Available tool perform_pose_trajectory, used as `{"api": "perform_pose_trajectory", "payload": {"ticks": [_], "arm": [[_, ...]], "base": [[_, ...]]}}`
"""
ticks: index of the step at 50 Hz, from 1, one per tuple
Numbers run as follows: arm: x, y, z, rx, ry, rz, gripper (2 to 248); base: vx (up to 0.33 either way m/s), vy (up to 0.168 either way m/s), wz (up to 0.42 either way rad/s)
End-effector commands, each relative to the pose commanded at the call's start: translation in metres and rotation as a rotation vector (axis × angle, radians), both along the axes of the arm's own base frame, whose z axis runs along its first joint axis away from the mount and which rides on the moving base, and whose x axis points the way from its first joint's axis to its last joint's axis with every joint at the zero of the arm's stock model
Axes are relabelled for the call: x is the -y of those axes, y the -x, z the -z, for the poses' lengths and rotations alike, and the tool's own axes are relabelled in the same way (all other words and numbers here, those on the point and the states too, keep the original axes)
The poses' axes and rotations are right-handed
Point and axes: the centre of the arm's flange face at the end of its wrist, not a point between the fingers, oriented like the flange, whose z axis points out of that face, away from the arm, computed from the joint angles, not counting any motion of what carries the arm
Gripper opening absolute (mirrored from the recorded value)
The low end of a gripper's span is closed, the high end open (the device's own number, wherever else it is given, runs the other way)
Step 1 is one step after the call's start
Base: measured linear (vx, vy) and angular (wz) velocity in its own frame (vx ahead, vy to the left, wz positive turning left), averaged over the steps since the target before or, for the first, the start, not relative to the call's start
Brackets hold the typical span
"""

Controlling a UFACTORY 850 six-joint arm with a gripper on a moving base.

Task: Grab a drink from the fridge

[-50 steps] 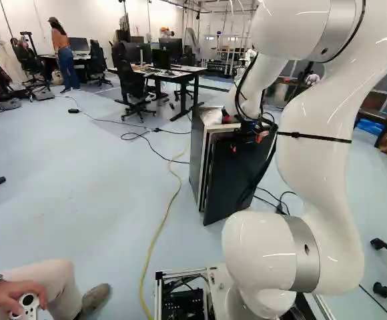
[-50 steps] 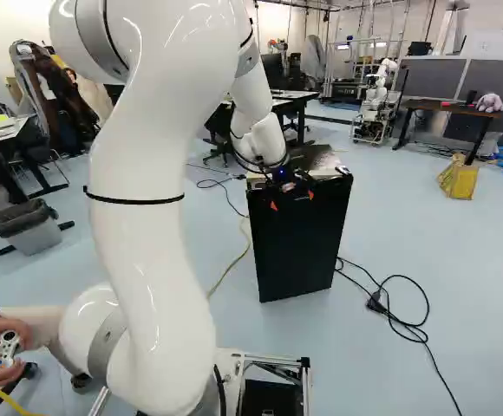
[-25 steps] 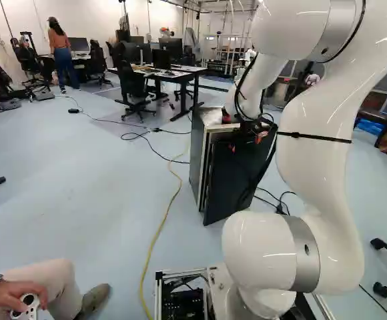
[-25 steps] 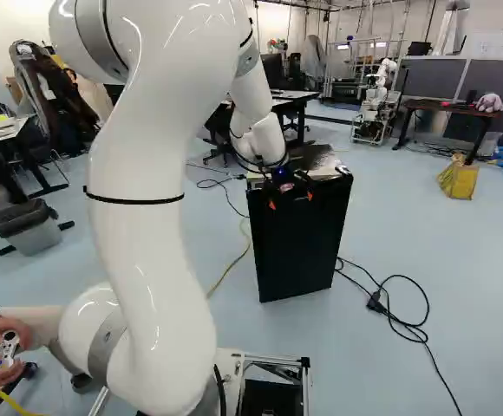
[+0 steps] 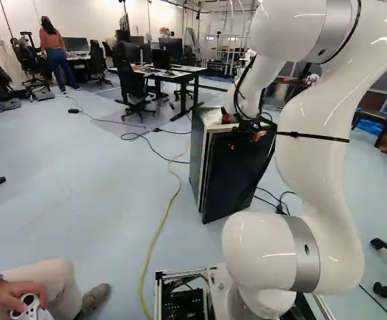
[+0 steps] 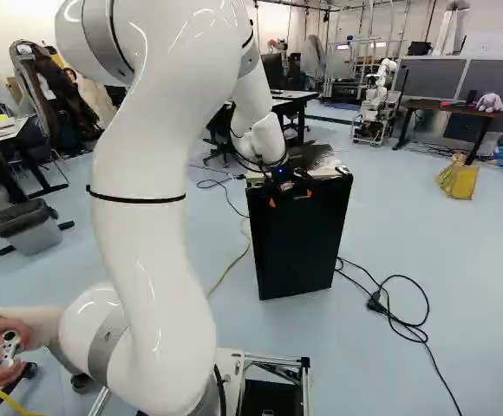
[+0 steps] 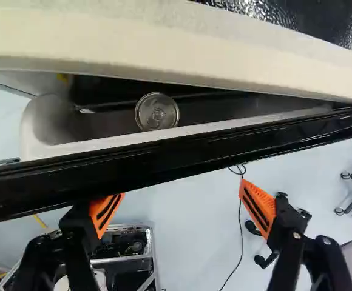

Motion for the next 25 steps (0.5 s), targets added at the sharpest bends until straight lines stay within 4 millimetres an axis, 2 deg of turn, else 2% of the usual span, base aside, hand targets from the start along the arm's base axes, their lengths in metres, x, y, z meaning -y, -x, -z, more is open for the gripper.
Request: {"api": "perform_pose_trajectory", "payload": {"ticks": [25], "arm": [[-0.001,-0.013,-0.001,0.043,-0.001,-0.015,247]], "base": [[0.000,0.000,0.000]]}}
